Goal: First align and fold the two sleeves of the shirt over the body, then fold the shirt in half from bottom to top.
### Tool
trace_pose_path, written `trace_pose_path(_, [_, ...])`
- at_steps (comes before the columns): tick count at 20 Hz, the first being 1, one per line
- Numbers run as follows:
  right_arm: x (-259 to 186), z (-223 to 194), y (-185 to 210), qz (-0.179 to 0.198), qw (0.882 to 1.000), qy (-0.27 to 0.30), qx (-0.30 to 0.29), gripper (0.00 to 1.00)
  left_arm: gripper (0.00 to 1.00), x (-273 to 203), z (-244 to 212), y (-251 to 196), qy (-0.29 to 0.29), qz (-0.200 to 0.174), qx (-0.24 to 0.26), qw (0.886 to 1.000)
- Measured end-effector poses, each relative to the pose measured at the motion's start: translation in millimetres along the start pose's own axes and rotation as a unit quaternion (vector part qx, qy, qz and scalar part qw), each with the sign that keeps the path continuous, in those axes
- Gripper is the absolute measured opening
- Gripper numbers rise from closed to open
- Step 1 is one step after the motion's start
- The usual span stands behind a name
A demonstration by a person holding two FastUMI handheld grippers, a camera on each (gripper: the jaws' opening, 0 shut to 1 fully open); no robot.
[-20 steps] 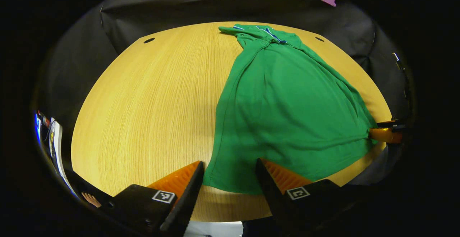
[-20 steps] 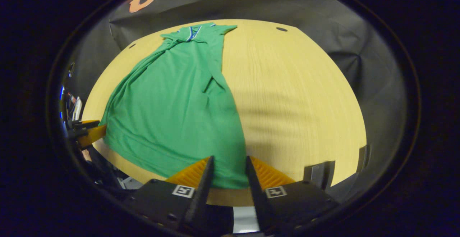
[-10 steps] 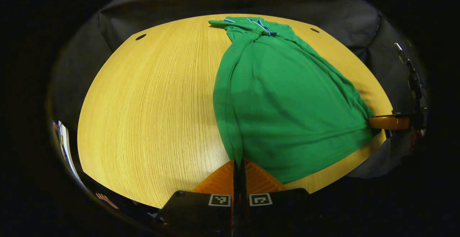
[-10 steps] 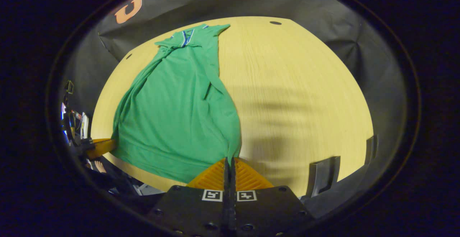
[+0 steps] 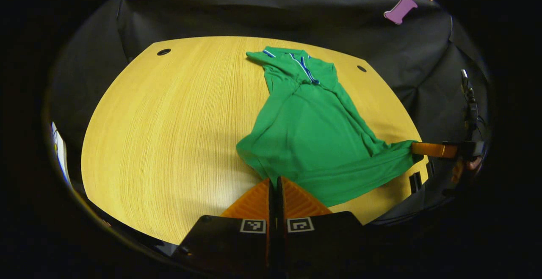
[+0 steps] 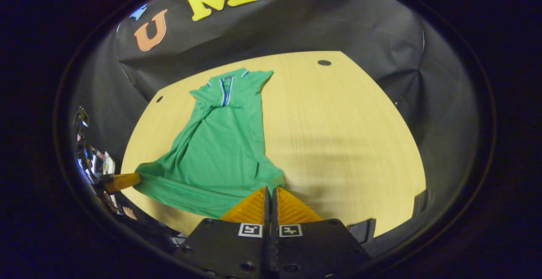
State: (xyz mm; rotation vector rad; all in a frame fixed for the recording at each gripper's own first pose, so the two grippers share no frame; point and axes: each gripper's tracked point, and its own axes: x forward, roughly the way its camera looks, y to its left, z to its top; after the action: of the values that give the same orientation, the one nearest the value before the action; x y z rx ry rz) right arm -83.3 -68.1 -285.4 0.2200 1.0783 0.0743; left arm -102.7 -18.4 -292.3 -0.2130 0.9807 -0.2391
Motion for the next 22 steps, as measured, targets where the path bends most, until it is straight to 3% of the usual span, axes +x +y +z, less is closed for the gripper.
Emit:
trace_pose_path(10, [28.3, 177.9, 41.4, 0.037, 0.992, -0.121, -0.02, 0.0, 0.06, 36.5, 172.6, -1.1, -0.125, -0.002, -0.015, 0.992])
trace_pose_path(17, [60.2, 294.7, 66.0, 0.042, 0.982, -0.176, -0.046, 0.0, 0.05, 72.2, 282.7, 16.8, -0.171, -0.005, -0.011, 0.985])
trace_pose_path(22, [101.2, 352.5, 79.4, 0.046, 0.979, -0.192, -0.047, 0.01, 0.06, 119.2, 328.9, 32.8, -0.173, 0.006, -0.02, 0.985])
